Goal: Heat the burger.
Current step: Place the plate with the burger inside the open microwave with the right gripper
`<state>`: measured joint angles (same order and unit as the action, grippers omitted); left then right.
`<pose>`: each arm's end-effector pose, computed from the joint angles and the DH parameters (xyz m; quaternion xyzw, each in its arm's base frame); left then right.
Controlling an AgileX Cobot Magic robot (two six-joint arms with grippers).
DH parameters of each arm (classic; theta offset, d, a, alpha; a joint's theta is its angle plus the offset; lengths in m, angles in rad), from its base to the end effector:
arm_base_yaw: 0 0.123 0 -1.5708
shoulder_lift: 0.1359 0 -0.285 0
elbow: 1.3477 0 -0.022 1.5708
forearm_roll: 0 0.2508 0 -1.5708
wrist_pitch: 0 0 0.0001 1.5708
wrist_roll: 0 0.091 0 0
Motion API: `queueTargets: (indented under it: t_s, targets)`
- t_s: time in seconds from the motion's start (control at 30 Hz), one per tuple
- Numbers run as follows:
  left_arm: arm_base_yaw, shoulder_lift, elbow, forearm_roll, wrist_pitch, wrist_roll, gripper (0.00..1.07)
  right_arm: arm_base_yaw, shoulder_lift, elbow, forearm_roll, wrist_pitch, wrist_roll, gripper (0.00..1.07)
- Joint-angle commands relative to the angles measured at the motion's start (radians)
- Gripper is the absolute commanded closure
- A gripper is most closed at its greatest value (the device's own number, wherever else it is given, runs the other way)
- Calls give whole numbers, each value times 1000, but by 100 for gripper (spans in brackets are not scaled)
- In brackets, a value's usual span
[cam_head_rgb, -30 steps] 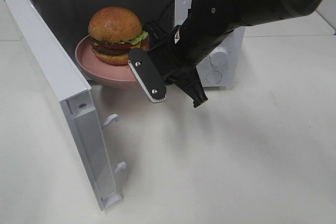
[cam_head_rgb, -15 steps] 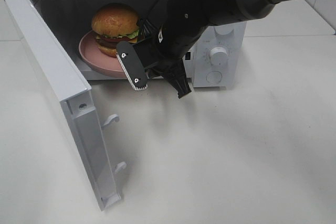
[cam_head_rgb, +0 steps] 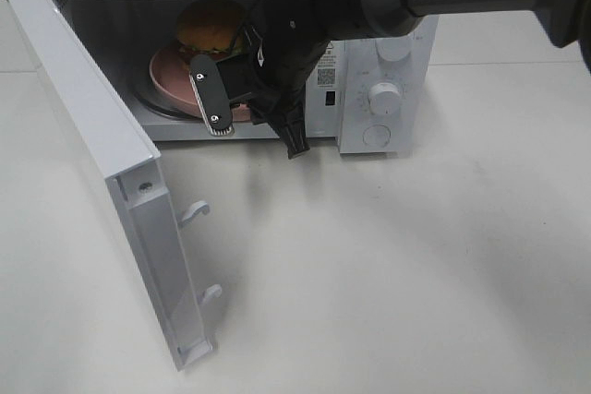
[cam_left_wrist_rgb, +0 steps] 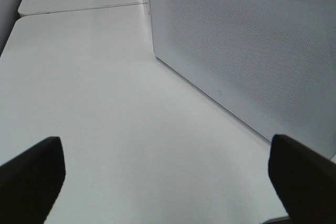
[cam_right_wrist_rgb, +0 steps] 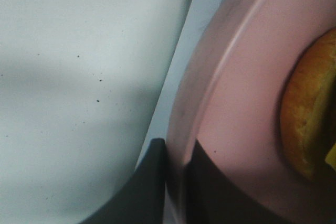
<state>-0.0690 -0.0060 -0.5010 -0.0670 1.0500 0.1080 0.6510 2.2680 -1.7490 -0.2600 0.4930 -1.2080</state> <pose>-0.0059 -0.0049 0.2786 0.0762 0.8447 -0.0232 0.5293 0.4070 0.2961 0.1583 -0.8066 0.4913 -0.1773 0.2766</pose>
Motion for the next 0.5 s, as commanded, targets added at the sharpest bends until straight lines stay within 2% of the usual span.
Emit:
queueTargets:
  t_s: [0.03, 0.5]
  targets:
    - [-4, -18, 3, 1, -10, 0, 9, -6, 22, -71, -20, -35, 45, 107]
    - [-4, -17, 3, 7, -10, 0, 9, -6, 115, -207, -44, 19, 129, 106]
